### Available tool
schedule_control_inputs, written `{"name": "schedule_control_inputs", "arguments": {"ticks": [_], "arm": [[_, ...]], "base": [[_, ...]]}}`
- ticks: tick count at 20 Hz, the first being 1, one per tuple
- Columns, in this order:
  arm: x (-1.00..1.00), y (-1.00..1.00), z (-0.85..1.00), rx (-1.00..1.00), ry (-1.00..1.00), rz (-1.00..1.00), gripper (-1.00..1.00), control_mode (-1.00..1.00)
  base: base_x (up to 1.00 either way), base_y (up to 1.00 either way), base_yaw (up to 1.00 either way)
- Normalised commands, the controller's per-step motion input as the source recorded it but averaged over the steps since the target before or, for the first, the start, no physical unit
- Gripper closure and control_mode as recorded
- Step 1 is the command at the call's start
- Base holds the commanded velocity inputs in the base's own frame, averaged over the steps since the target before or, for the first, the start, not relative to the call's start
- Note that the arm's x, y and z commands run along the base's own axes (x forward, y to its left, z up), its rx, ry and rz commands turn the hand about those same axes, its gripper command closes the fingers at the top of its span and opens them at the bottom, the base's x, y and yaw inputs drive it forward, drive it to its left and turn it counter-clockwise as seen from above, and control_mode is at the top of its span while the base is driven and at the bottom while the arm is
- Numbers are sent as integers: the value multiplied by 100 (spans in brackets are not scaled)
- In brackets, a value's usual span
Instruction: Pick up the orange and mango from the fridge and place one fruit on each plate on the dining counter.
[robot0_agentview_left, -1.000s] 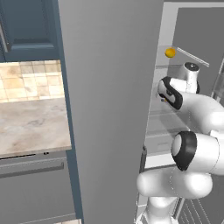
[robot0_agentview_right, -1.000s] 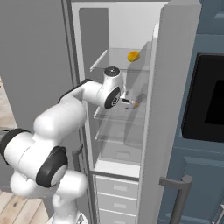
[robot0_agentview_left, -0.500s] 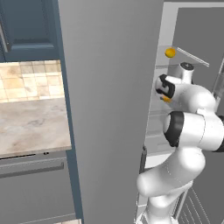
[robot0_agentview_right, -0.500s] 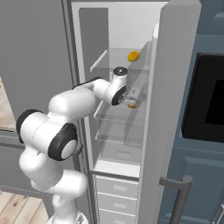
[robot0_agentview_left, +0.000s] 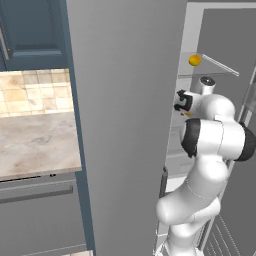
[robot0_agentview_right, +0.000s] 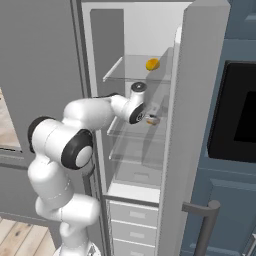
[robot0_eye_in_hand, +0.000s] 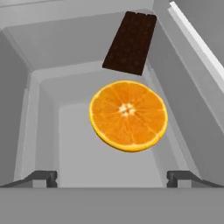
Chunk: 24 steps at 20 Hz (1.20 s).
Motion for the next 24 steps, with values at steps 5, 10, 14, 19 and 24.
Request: {"name": "schedule_control_inputs", "arguments": {"ticks": [5,10,14,19,24], "arm": [[35,-23,-4,0,5,0,-100,-100],[51,-20,-2,2,3,0,-100,-100],[48,-7,-10,2,0,0,-100,-100],[10,-1,-34,1,0,0,-100,-100],[-1,0,-39,0,0,0,-100,-100]], "base": [[0,0,0],[0,0,0],[0,0,0],[0,0,0],[0,0,0]]}}
